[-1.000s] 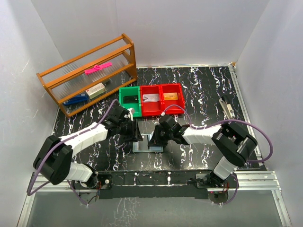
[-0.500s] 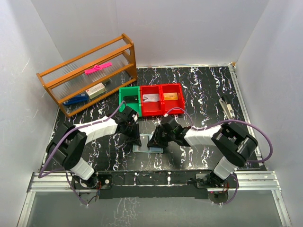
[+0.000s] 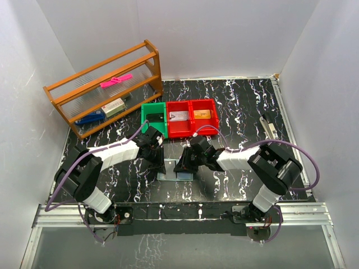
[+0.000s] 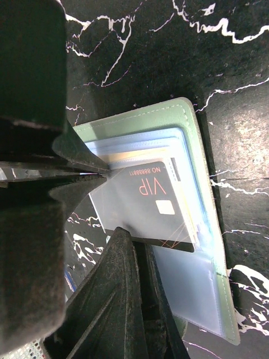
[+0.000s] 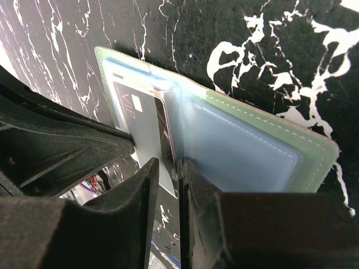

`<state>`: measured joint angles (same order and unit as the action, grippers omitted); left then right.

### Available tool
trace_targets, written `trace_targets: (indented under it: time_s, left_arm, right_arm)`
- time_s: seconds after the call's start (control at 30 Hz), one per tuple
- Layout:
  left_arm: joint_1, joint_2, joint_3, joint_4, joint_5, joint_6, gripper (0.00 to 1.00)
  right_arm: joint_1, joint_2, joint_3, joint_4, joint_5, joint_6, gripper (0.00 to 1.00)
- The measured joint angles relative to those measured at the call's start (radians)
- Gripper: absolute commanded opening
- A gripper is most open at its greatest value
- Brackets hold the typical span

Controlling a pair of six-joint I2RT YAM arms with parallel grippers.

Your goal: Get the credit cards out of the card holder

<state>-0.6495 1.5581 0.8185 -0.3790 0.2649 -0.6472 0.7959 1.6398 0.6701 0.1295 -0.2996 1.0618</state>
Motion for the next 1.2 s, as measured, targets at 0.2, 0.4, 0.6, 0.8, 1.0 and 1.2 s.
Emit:
trace_targets:
  time_s: [0.2,0.4,0.6,0.8,1.0,1.2]
  left_arm:
    - [0.000,0.000,0.000,-0.002,-0.001,0.000,0.04]
    - [0.000,0.000,-0.004,0.004,-0.002,0.000,0.03]
    - [-0.001,-0.005,-0.018,0.029,0.004,-0.001,0.02]
    - [0.000,-0.005,-0.020,0.035,0.008,0.000,0.04]
    - [-0.001,-0.014,-0.021,0.037,0.013,-0.002,0.22]
    - [-0.001,-0.063,-0.018,0.033,-0.001,0.000,0.36]
  right_arm:
    - [-0.009,0.018,0.006,0.005,-0.028,-0.026,0.00]
    - [-0.016,-0.001,0.003,-0.003,-0.026,-0.047,0.00]
    - [-0.068,-0.031,-0.043,0.014,-0.088,-0.043,0.00]
    - [-0.085,-0.042,-0.046,-0.003,-0.100,-0.066,0.00]
    - [-0.088,-0.042,-0.046,0.003,-0.107,-0.060,0.09]
    - [-0.090,-0.041,-0.046,0.003,-0.093,-0.039,0.12]
